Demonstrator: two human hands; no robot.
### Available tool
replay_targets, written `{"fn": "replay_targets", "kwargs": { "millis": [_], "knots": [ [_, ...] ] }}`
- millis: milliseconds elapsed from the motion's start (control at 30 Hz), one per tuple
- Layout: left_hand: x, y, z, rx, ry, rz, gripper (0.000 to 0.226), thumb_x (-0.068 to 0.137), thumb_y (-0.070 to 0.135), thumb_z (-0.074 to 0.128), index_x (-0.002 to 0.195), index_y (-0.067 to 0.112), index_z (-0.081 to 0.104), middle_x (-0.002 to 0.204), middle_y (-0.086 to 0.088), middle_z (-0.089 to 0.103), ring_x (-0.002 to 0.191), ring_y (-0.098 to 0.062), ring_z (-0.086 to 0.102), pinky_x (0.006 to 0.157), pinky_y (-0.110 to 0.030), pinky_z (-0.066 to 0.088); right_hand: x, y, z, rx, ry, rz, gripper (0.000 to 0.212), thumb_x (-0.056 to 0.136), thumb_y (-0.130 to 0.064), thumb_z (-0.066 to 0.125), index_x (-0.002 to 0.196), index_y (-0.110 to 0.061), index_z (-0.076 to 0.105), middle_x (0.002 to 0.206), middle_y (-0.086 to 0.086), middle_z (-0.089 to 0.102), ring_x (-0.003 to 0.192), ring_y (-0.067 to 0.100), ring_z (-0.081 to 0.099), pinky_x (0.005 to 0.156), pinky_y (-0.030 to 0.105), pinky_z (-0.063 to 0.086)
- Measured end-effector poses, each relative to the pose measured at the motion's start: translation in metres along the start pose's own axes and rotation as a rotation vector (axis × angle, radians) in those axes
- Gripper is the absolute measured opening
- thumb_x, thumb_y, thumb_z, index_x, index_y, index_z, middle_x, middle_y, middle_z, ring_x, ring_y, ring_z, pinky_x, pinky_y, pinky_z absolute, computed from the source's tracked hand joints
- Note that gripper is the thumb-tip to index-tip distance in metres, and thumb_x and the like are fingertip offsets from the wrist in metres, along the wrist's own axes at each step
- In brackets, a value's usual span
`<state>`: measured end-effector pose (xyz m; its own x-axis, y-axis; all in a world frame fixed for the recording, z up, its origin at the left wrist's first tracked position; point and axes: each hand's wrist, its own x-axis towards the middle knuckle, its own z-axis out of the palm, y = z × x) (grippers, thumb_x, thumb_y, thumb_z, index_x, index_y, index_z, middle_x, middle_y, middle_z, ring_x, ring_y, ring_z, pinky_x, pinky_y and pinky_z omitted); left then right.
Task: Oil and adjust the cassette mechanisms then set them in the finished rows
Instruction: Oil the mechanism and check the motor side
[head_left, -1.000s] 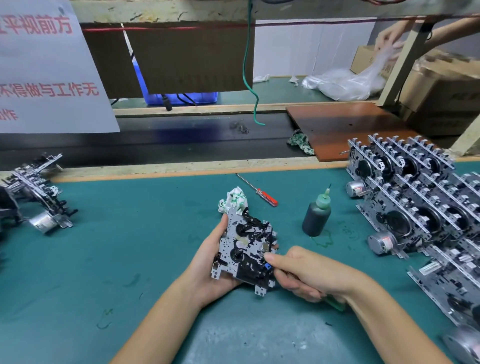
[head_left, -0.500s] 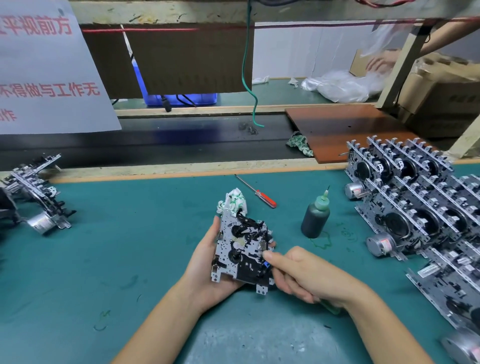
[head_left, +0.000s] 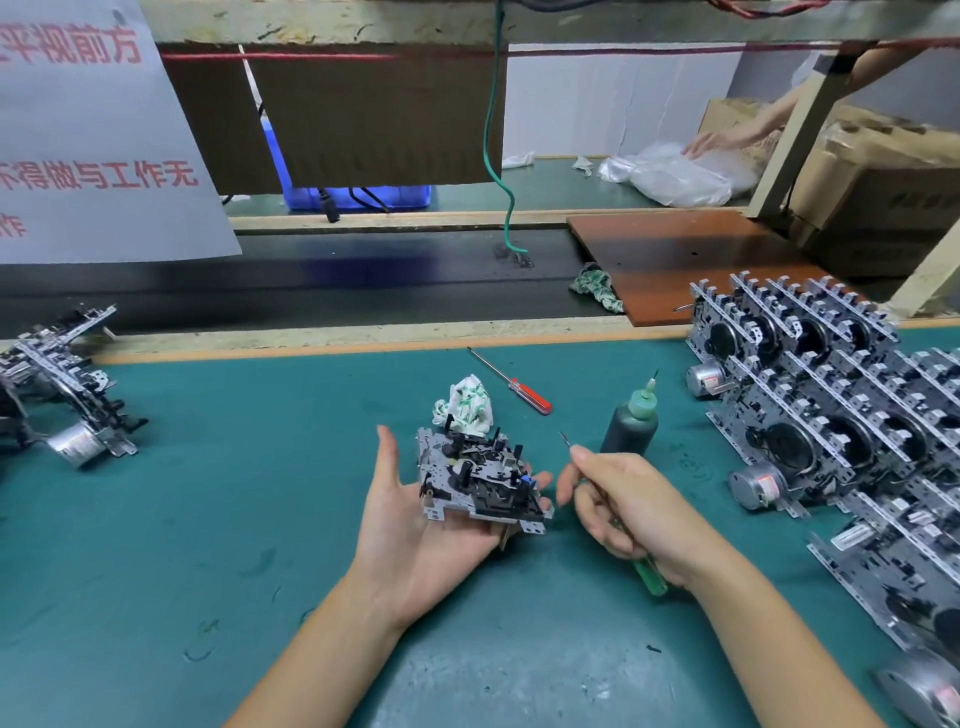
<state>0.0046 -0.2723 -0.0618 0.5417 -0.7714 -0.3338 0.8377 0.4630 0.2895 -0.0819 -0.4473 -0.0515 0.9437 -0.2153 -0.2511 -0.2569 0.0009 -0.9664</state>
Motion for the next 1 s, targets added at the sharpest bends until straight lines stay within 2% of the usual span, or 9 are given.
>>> {"fn": "replay_targets", "kwargs": {
  "millis": [167,333,433,500,567,667,833,933,1000],
  "knots": [
    [0.002,0.0,-0.003,0.013,-0.024,0.002,0.099,0.072,0.076,0.044,0.117,-0.011,0.059,0.13,-0.035,0.05,0.117,-0.054,0.05,0.103,-0.057,0.034,0.005,0.006,0.008,-0.185,0.194,-0.129,0.042,0.102,-0.024,0.037,0.074,-0.008,0.065,0.041,-0.001,0.05,0.029,0.009,0.039,0.033,0.016,0.027],
    [0.002,-0.001,-0.004,0.059,0.009,0.048,0.091,0.076,0.075,0.04,0.113,-0.005,0.066,0.129,-0.03,0.054,0.119,-0.048,0.051,0.105,-0.058,0.033,0.002,0.011,0.01,-0.824,0.515,-0.528,0.022,0.094,-0.027,0.055,0.085,-0.015,0.071,0.063,-0.002,0.064,0.062,0.011,0.053,0.065,0.034,0.045],
    [0.002,-0.001,-0.003,0.043,0.061,0.066,0.08,0.086,0.067,0.039,0.121,-0.002,0.061,0.126,-0.028,0.058,0.112,-0.049,0.056,0.096,-0.057,0.04,-0.001,0.004,0.01,-0.701,0.895,-0.807,0.017,0.087,-0.026,0.059,0.096,-0.014,0.066,0.082,-0.004,0.061,0.076,0.008,0.047,0.067,0.023,0.041],
    [0.001,0.0,-0.002,0.011,0.061,0.065,0.069,0.09,0.057,0.042,0.124,-0.001,0.059,0.126,-0.027,0.058,0.111,-0.051,0.056,0.093,-0.055,0.04,0.002,0.003,0.007,-0.499,1.002,-0.713,0.036,0.081,-0.021,0.069,0.113,-0.013,0.053,0.102,-0.004,0.052,0.092,0.015,0.048,0.078,0.027,0.039],
    [0.0,0.002,-0.002,0.007,0.043,0.043,0.064,0.091,0.05,0.044,0.122,-0.003,0.061,0.129,-0.028,0.056,0.114,-0.051,0.054,0.096,-0.056,0.039,0.006,0.004,0.0,-0.353,0.907,-0.44,0.057,0.077,-0.012,0.075,0.123,-0.015,0.042,0.113,-0.003,0.048,0.104,0.015,0.047,0.086,0.027,0.036],
    [0.0,0.0,-0.004,0.059,0.0,-0.033,0.063,0.093,0.047,0.042,0.124,-0.005,0.058,0.134,-0.03,0.05,0.12,-0.051,0.05,0.103,-0.057,0.034,0.012,0.01,-0.008,-0.292,0.682,-0.096,0.047,0.083,-0.014,0.071,0.121,-0.015,0.045,0.112,-0.004,0.052,0.098,0.009,0.045,0.07,0.015,0.027],
    [0.004,-0.001,-0.007,0.112,-0.027,-0.116,0.064,0.094,0.048,0.04,0.128,-0.004,0.055,0.138,-0.031,0.046,0.123,-0.051,0.046,0.106,-0.056,0.031,0.012,0.007,-0.004,-0.202,0.581,-0.233,0.025,0.093,-0.023,0.056,0.119,-0.022,0.054,0.093,-0.016,0.061,0.086,0.009,0.06,0.072,0.006,0.04],
    [0.005,0.0,-0.008,0.112,-0.033,-0.121,0.064,0.094,0.048,0.039,0.127,-0.004,0.056,0.137,-0.031,0.046,0.123,-0.05,0.047,0.105,-0.055,0.033,0.008,0.001,-0.002,0.078,0.528,-0.271,0.019,0.091,-0.021,0.058,0.109,-0.029,0.056,0.066,-0.007,0.059,0.055,0.008,0.057,0.068,0.029,0.053],
    [0.005,-0.001,-0.009,0.134,-0.037,-0.118,0.064,0.093,0.048,0.04,0.126,-0.005,0.056,0.136,-0.031,0.046,0.123,-0.05,0.047,0.105,-0.055,0.034,0.005,-0.003,-0.004,0.286,0.488,-0.281,0.025,0.081,-0.019,0.068,0.101,-0.026,0.055,0.069,0.001,0.058,0.051,0.01,0.054,0.06,0.03,0.055]
  ]
}}
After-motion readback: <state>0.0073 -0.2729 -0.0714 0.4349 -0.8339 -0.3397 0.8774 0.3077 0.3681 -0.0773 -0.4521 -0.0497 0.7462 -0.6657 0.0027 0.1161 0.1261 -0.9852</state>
